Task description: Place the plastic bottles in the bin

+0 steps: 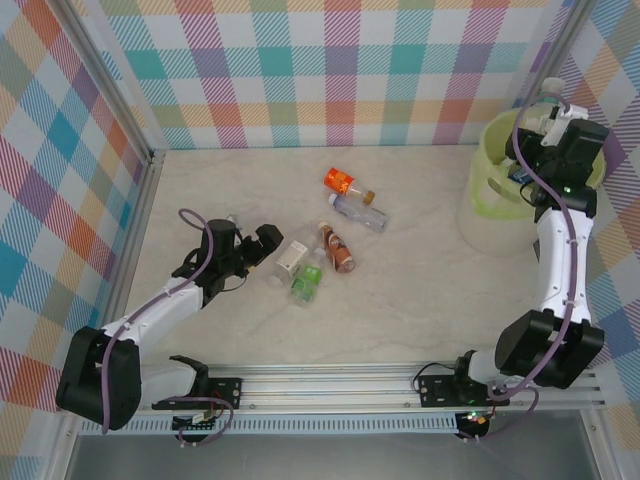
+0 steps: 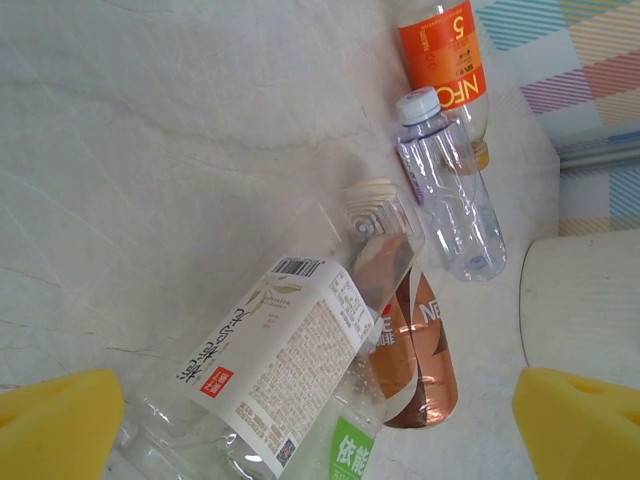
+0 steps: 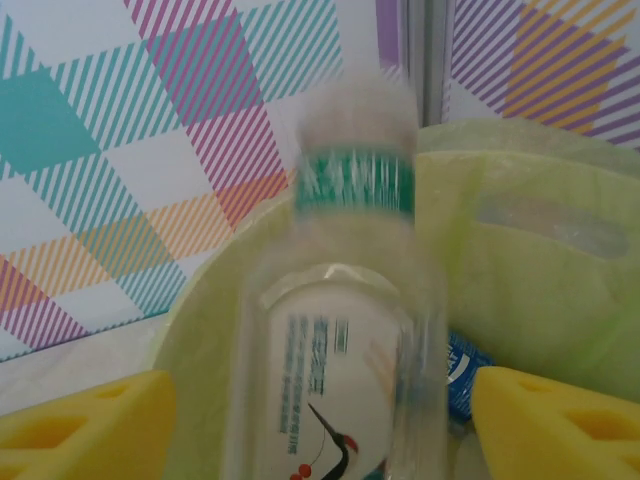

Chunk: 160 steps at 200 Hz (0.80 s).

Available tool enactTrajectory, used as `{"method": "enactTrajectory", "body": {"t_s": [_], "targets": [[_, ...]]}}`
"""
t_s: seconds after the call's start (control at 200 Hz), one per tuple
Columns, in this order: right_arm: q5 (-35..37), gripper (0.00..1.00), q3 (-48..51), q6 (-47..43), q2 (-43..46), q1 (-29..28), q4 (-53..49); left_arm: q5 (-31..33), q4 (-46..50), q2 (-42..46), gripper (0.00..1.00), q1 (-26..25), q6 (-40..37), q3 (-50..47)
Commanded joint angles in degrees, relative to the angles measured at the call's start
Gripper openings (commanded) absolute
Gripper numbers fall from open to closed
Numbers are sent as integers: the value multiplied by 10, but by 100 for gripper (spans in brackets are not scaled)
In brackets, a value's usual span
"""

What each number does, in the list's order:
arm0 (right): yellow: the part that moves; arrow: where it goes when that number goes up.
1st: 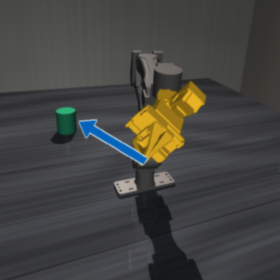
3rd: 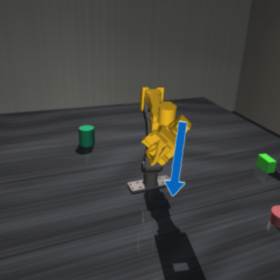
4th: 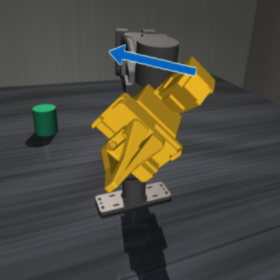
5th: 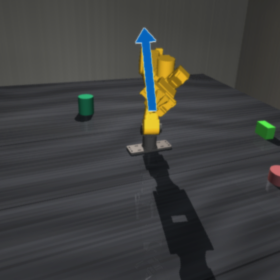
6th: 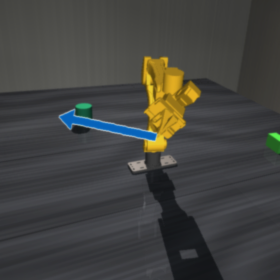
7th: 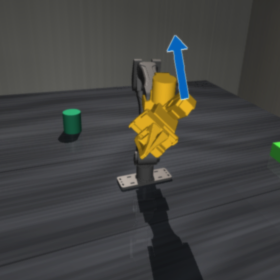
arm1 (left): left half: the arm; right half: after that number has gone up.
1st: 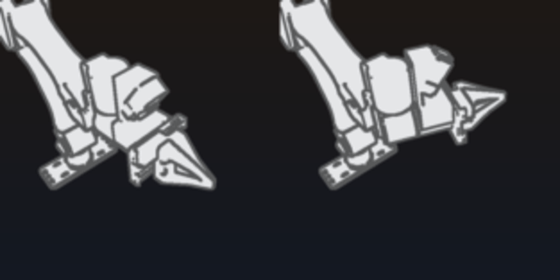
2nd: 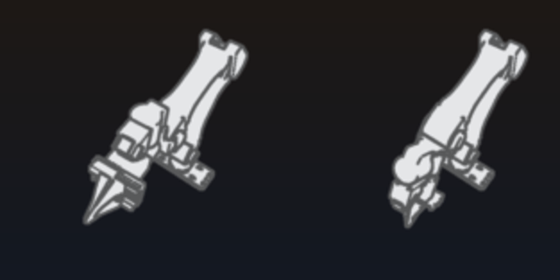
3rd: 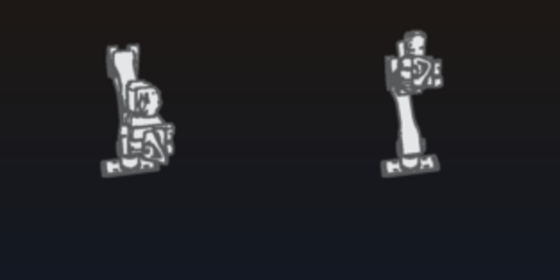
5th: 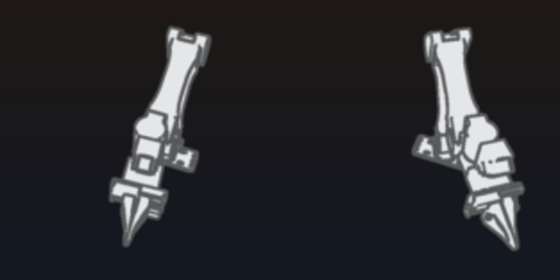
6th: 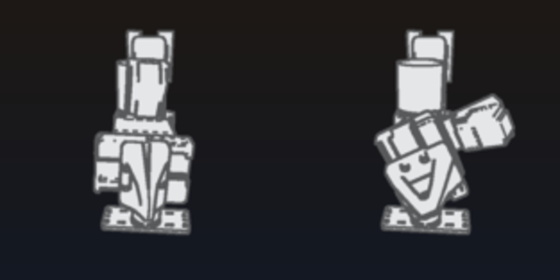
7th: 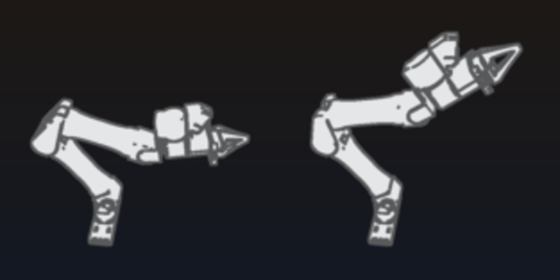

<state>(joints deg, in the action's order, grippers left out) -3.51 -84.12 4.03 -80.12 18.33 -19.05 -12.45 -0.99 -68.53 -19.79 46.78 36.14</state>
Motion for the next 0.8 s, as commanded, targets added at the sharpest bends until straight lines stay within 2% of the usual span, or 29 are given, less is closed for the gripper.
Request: {"method": "enactTrajectory", "body": {"t_s": [0.0,0.345,0.515,0.795], "targets": [[-41,86,-19,8,12,2,-8,-5,16,-6,100,-9,-17,22],[-199,93,41,19,83,1,47,-7,9,-41,100,-24,-16,38],[-322,99,77,52,101,-1,92,-13,10,-54,100,-28,-26,45],[-377,100,126,129,107,-18,131,27,135,-75,100,-41,-131,104]]}}
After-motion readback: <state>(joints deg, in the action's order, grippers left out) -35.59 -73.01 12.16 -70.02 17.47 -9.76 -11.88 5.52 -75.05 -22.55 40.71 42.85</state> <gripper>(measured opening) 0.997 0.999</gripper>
